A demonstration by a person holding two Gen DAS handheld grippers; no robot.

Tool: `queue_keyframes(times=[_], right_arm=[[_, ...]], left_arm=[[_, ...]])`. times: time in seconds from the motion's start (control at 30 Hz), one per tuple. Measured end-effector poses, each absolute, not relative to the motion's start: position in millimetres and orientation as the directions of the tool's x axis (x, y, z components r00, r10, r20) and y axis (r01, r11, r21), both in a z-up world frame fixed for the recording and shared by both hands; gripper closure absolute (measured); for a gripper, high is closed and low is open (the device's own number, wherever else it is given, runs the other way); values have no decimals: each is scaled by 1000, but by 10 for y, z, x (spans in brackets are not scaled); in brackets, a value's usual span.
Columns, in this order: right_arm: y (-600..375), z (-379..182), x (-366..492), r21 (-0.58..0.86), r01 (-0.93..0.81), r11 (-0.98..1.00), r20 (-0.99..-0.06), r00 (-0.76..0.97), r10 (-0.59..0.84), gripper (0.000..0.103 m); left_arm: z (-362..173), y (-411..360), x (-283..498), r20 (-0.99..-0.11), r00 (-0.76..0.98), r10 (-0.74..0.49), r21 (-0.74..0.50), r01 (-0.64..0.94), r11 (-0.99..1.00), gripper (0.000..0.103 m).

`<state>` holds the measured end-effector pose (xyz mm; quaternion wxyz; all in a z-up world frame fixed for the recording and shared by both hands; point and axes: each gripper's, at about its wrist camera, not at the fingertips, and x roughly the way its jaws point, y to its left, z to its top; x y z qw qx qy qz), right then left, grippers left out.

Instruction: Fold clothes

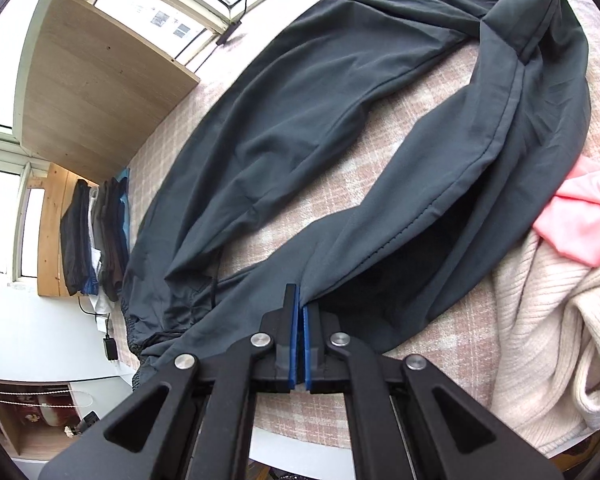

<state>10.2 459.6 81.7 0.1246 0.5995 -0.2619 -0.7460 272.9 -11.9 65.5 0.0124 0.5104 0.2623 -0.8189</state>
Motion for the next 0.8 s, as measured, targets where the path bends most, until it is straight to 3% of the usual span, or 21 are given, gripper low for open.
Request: queue_keyframes(times=[0.13,0.3,0.4,0.53,0.73,0.8], right_arm=[[4533,1152,-38,556,-67,-828,-803,-302,-514,101],[4283,1442,-577,509,57,-859,-790,-364,-493,101],[4057,1480,-1076,436,110,-893,-809,-386,-443,101],[3514,1195,-1810,335,155,-929,-867,-335,-369,101],[2884,480,-2438,170,220,-961,-939,-260,-225,101],[2853,332,-2544,169,230,-958,-950,-221,-220,101]], left_arm=[[1087,-330,2511,-796,-560,228,-445,287,-848,100],[1249,-583,1857,-786,-592,176,-412,292,-863,100],[1072,-781,1390,-811,-568,139,-392,351,-851,100],[649,-1028,879,-880,-475,25,-286,486,-826,98],[459,-1209,761,-873,-486,35,-331,539,-774,94],[483,-1198,890,-874,-485,45,-336,534,-776,87]])
